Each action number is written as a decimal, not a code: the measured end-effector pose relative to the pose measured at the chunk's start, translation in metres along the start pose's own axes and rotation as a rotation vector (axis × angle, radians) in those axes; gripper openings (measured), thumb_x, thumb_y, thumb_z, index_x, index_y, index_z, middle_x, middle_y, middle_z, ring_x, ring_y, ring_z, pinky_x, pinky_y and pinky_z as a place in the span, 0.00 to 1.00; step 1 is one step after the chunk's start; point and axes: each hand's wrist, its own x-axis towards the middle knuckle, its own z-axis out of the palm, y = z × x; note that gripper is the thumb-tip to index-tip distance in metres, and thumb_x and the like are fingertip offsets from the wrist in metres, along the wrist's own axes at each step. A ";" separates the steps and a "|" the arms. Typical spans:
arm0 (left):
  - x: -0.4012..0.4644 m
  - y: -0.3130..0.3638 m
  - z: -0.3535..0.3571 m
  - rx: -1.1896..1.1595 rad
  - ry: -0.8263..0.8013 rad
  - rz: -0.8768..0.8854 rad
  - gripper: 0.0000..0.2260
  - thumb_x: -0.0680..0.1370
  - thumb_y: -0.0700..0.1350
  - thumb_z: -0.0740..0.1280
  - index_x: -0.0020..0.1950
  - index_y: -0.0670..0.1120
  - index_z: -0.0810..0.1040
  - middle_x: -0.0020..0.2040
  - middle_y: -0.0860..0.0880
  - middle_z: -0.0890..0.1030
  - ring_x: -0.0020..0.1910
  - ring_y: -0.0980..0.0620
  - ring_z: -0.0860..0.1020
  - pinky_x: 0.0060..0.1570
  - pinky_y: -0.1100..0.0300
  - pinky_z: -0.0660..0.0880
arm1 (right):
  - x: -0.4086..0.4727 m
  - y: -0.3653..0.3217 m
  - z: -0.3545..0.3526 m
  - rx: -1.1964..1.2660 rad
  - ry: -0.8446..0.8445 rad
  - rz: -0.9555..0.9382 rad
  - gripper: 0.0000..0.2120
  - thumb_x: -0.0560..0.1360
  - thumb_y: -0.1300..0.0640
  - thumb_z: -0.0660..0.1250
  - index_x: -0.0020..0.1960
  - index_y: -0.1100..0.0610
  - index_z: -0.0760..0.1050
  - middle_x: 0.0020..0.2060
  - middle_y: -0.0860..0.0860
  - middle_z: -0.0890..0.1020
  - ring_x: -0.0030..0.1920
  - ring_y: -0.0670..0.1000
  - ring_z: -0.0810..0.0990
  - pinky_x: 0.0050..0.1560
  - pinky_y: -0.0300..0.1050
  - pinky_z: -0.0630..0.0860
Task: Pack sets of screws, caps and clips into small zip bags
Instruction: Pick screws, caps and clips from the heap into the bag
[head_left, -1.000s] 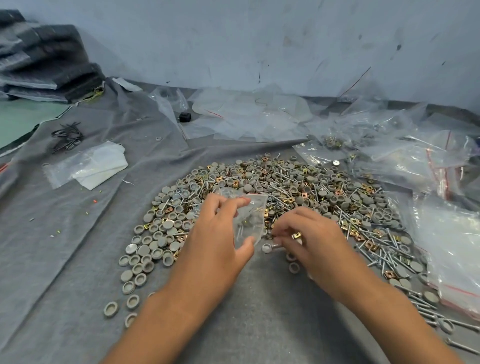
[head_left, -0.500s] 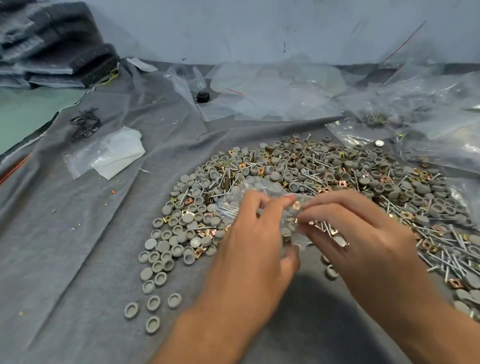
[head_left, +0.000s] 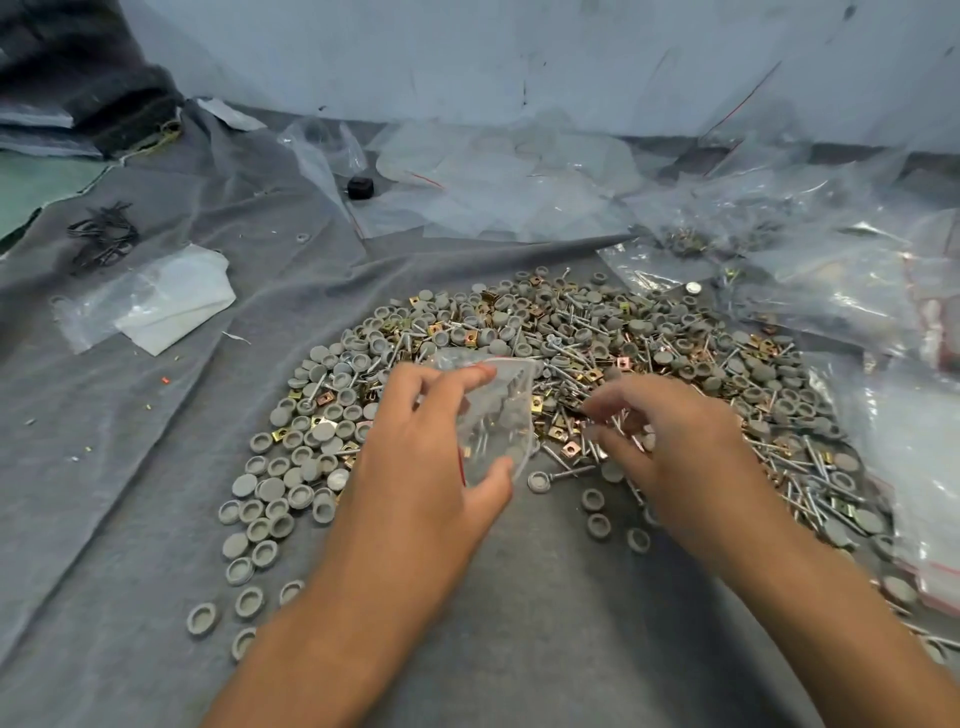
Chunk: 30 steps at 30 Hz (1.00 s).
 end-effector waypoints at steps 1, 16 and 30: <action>0.000 0.000 -0.001 0.002 0.000 -0.004 0.31 0.72 0.51 0.75 0.73 0.58 0.71 0.53 0.60 0.66 0.51 0.71 0.69 0.51 0.81 0.65 | 0.001 0.000 0.004 -0.074 -0.070 -0.027 0.07 0.76 0.51 0.73 0.53 0.42 0.79 0.47 0.34 0.77 0.50 0.38 0.74 0.54 0.41 0.75; -0.004 0.002 0.009 0.014 -0.034 0.014 0.30 0.74 0.51 0.74 0.74 0.60 0.68 0.54 0.62 0.63 0.54 0.68 0.70 0.48 0.73 0.67 | -0.001 -0.005 0.011 -0.384 -0.275 -0.076 0.05 0.82 0.46 0.62 0.57 0.41 0.72 0.51 0.41 0.68 0.56 0.47 0.68 0.45 0.40 0.69; -0.001 0.005 0.019 0.015 -0.055 0.021 0.29 0.75 0.51 0.74 0.75 0.59 0.69 0.55 0.61 0.64 0.45 0.63 0.72 0.50 0.68 0.72 | 0.003 -0.024 -0.004 0.696 0.015 0.086 0.09 0.74 0.61 0.75 0.50 0.49 0.81 0.44 0.46 0.86 0.46 0.47 0.85 0.47 0.40 0.82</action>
